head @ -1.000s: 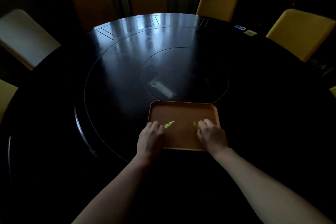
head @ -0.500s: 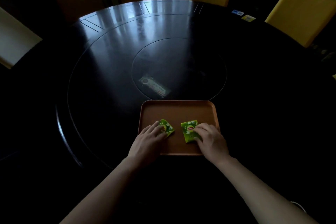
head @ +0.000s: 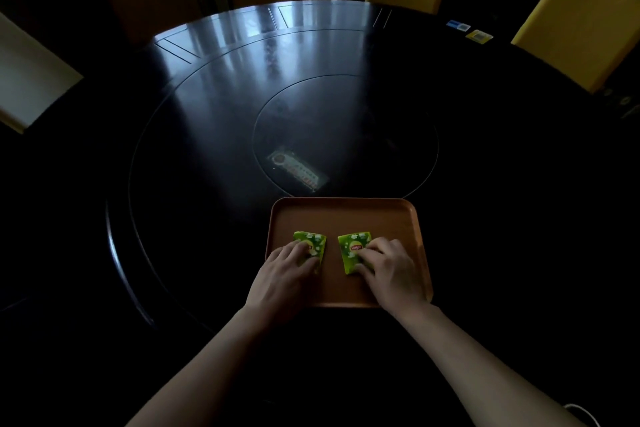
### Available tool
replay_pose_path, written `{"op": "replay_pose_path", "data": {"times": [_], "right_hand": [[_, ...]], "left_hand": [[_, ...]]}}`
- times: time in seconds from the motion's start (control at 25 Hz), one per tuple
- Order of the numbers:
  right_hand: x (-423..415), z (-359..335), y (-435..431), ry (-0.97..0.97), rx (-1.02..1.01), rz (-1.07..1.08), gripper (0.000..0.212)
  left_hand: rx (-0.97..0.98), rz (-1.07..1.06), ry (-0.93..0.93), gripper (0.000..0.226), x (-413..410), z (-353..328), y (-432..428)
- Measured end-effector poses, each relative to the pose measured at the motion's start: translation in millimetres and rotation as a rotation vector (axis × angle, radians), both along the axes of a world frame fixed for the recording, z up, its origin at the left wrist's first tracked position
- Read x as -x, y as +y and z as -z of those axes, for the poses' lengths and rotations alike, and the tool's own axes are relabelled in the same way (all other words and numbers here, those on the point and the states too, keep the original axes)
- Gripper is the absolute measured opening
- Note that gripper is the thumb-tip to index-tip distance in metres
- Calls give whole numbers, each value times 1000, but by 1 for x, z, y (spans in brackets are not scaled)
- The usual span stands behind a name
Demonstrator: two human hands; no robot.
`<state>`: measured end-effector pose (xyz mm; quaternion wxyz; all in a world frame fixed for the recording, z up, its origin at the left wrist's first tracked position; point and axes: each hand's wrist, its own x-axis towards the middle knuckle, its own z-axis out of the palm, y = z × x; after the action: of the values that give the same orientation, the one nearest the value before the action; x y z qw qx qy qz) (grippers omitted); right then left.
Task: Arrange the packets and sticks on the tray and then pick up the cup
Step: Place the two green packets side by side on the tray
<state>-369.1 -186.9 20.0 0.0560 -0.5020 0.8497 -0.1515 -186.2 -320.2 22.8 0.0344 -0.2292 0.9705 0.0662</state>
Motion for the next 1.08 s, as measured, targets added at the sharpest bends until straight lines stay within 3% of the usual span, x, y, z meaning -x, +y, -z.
{"op": "replay_pose_path", "data": {"times": [0.2,0.44,0.56,1.08], "right_hand": [[-5,2,-21,0,-8,-15,25],[-5,3,-54,-57,36,1,29],[-5,5,-65,-58,43,-13,31],[1,10,-81,-76,82,-3,38]], "left_hand": [[-55,-52,-5,46,8,0,-17],[-108,-96,22,70,20,-7,-30],[-90,-85,-16,48,19,2,-39],[-46,-128,78,31,26,2,-65]]}}
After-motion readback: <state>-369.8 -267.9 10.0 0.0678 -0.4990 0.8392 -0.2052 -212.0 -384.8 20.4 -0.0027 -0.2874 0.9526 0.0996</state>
